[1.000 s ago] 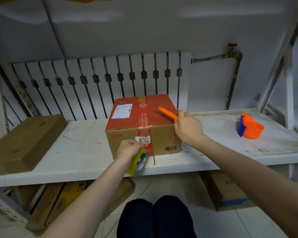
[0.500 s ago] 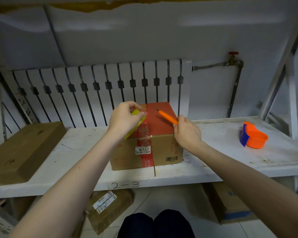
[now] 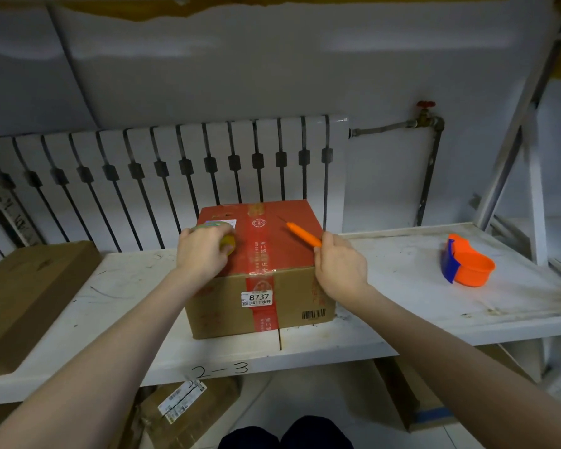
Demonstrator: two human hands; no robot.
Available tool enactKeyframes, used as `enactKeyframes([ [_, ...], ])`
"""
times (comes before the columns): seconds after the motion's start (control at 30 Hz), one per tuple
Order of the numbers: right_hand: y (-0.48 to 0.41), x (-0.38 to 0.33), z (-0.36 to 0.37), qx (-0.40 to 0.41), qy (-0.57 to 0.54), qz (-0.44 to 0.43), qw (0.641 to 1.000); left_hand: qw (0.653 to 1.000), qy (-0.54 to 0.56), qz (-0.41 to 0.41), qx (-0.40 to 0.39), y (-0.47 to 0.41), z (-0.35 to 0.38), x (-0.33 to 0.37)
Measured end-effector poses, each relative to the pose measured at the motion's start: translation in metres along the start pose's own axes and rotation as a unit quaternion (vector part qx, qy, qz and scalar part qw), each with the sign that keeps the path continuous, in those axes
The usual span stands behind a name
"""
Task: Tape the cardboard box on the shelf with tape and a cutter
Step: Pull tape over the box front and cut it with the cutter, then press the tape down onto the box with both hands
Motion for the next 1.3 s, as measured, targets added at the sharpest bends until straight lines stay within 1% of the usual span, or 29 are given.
enactKeyframes([
  [0.07,0.0,0.001,0.0,0.001,-0.01,0.01,1.0,1.0,-0.002,0.008,-0.012,0.001,0.006,-0.003],
  [0.2,0.0,0.005,0.001,0.001,-0.034,0.027,0.999,1.0,0.012,0.014,-0.007,-0.002,0.012,0.002],
  [0.3,-0.003,0.013,0.001,-0.016,-0.102,0.055,0.993,1.0,0.017,0.004,-0.001,-0.002,0.012,0.001],
  [0.4,-0.008,0.027,0.003,-0.055,-0.224,0.13,0.964,0.999,0.034,-0.005,0.009,-0.001,0.009,-0.002],
  [0.47,-0.008,0.04,0.005,-0.053,-0.294,0.189,0.935,0.999,0.039,-0.01,0.007,0.0,0.008,-0.002],
  [0.53,-0.006,0.051,0.007,-0.048,-0.331,0.23,0.914,0.999,0.037,-0.014,0.002,0.001,0.007,-0.001],
  [0.67,0.006,0.066,0.017,-0.069,-0.366,0.27,0.888,0.999,0.028,-0.027,-0.013,0.002,0.006,0.0],
  [0.73,0.01,0.07,0.019,-0.074,-0.376,0.273,0.882,0.999,0.022,-0.037,-0.015,0.003,0.006,0.002],
  [0.83,0.01,0.071,0.017,-0.057,-0.398,0.271,0.875,0.999,0.02,-0.027,0.03,0.004,-0.004,0.015],
  [0.9,0.009,0.067,0.012,-0.043,-0.419,0.26,0.869,0.996,0.057,-0.007,0.066,0.005,-0.015,0.034],
  [0.93,0.008,0.064,0.01,-0.043,-0.428,0.253,0.867,0.994,0.077,0.01,0.071,0.006,-0.018,0.046],
  [1.0,0.007,0.059,0.011,-0.058,-0.448,0.25,0.856,0.992,0.107,0.052,0.052,0.01,-0.02,0.073],
  [1.07,0.009,0.059,0.015,-0.073,-0.469,0.283,0.833,0.989,0.124,0.083,0.012,0.015,-0.016,0.096],
  [1.13,0.015,0.066,0.016,-0.076,-0.475,0.322,0.815,0.986,0.137,0.09,-0.017,0.022,-0.008,0.108],
  [1.2,0.022,0.077,0.018,-0.081,-0.467,0.339,0.813,0.983,0.156,0.089,-0.029,0.028,-0.002,0.116],
  [1.3,0.031,0.084,0.019,-0.096,-0.46,0.337,0.816,0.981,0.163,0.095,-0.034,0.035,0.002,0.126],
])
Point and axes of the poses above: each hand's wrist, its own y-axis away from the middle knuckle, its own z-axis out of the palm, x = y × z, the point moved 7 cm from there along -y, towards the middle knuckle, and after that the axes turned 6 degrees about x, right-handed, at the moved point
